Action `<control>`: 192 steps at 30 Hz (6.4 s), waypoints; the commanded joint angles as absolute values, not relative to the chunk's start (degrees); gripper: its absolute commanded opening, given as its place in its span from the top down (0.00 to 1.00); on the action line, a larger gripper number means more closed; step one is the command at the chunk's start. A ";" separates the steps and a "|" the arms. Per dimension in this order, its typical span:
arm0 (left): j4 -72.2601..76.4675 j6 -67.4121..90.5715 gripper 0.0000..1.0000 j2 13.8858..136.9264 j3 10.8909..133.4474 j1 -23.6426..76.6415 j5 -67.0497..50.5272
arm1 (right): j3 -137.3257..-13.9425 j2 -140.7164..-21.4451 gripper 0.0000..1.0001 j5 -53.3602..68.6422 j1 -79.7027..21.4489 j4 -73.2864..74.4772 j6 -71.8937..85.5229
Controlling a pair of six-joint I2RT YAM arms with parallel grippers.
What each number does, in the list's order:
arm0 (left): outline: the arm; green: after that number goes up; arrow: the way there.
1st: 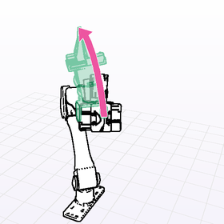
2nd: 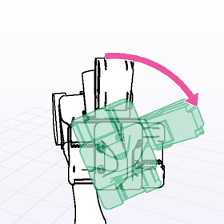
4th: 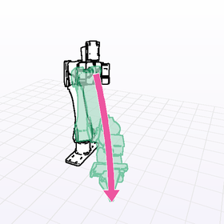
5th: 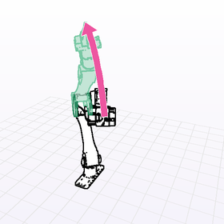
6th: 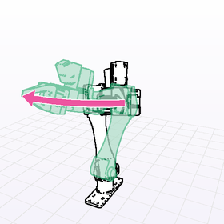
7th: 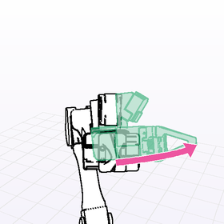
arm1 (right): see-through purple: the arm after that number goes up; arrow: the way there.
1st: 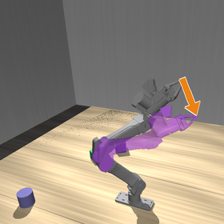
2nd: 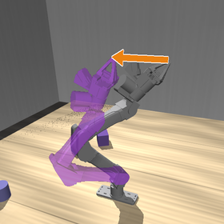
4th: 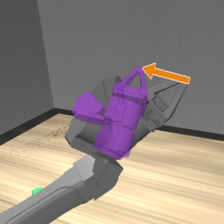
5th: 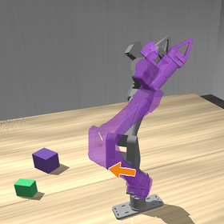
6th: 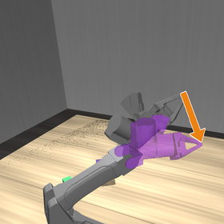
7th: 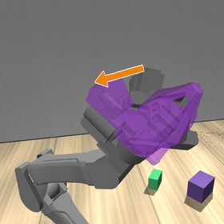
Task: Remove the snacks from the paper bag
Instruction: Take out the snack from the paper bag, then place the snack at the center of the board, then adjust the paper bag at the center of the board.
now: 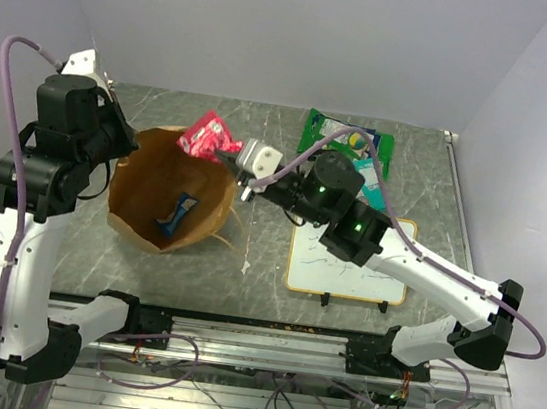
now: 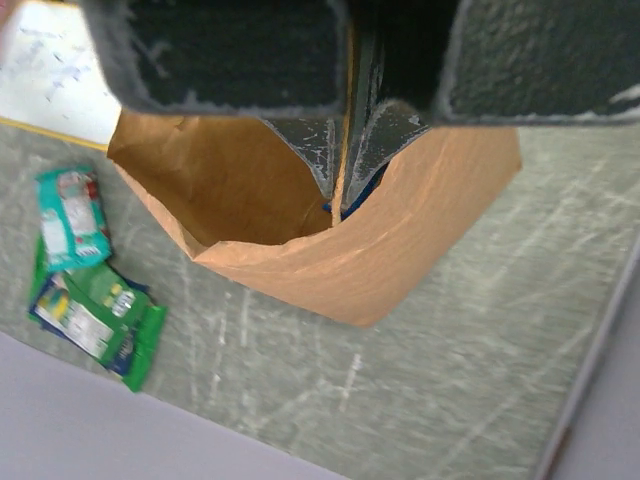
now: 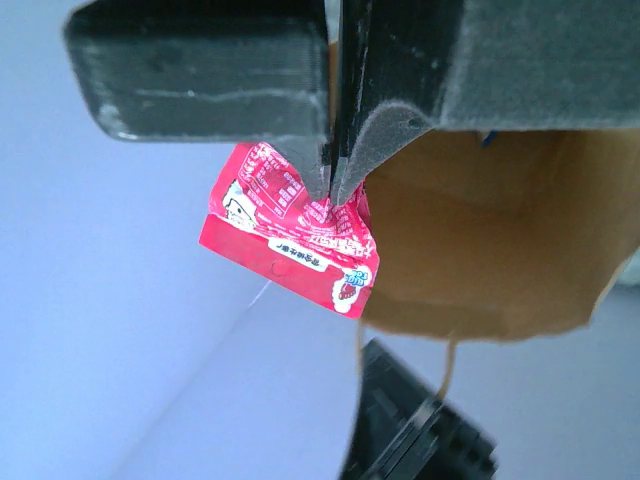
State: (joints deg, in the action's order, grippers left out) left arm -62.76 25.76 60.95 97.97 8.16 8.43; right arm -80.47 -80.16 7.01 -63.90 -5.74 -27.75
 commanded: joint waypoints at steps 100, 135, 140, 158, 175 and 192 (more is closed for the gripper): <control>-55.11 22.87 0.93 55.05 75.93 9.76 -18.54 | -69.51 -100.89 0.22 38.75 -33.05 -17.54 -27.39; -58.38 21.16 0.93 52.80 77.24 9.76 -17.84 | -79.00 -111.58 0.35 -10.58 -55.90 -36.38 -28.67; -57.85 20.55 0.93 53.77 77.87 9.76 -17.43 | -73.07 -106.54 0.32 -7.47 -55.83 -39.51 -27.07; -52.44 18.30 0.93 63.32 85.96 10.22 -14.77 | -65.07 -102.73 0.91 -8.80 -55.08 -39.37 -21.48; -53.46 8.33 0.93 73.15 94.09 21.74 -12.76 | -55.83 -97.90 1.00 -3.76 -52.58 -44.09 -19.23; -60.16 22.56 0.93 45.87 71.73 22.85 -2.96 | -51.68 -83.35 0.57 8.22 -58.47 -22.79 -22.75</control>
State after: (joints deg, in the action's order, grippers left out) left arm -60.86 15.77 48.36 73.28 22.70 -8.08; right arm -53.52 -89.47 7.35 -56.75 -28.32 -18.04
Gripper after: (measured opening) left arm 0.072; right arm 0.354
